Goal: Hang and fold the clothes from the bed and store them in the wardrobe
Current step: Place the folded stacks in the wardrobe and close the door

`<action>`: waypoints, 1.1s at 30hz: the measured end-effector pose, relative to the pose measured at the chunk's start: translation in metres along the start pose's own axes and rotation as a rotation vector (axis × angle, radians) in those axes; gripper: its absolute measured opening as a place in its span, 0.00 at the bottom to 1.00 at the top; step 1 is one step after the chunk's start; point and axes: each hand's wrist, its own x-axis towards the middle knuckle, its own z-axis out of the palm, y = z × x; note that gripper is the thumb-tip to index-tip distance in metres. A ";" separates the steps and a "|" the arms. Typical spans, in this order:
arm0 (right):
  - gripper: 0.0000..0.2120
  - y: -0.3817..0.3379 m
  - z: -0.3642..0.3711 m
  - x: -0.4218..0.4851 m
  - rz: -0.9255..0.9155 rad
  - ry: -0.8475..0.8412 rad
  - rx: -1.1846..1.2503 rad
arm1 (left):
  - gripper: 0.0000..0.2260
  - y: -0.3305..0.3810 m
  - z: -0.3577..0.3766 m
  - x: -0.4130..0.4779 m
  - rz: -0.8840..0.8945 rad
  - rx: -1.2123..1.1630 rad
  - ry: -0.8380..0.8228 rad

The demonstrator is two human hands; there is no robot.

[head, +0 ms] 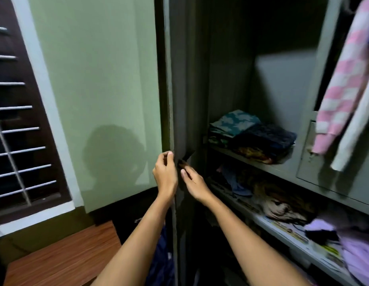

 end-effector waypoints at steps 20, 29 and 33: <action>0.18 0.071 -0.183 -0.115 0.420 0.670 0.685 | 0.28 0.031 0.202 -0.109 -0.469 -0.325 -0.824; 0.29 0.093 -0.208 -0.073 0.455 0.710 0.807 | 0.30 0.009 0.244 -0.089 -0.526 -0.340 -0.931; 0.30 0.107 -0.215 -0.057 0.467 0.706 0.779 | 0.29 0.003 0.265 -0.085 -0.527 -0.356 -1.034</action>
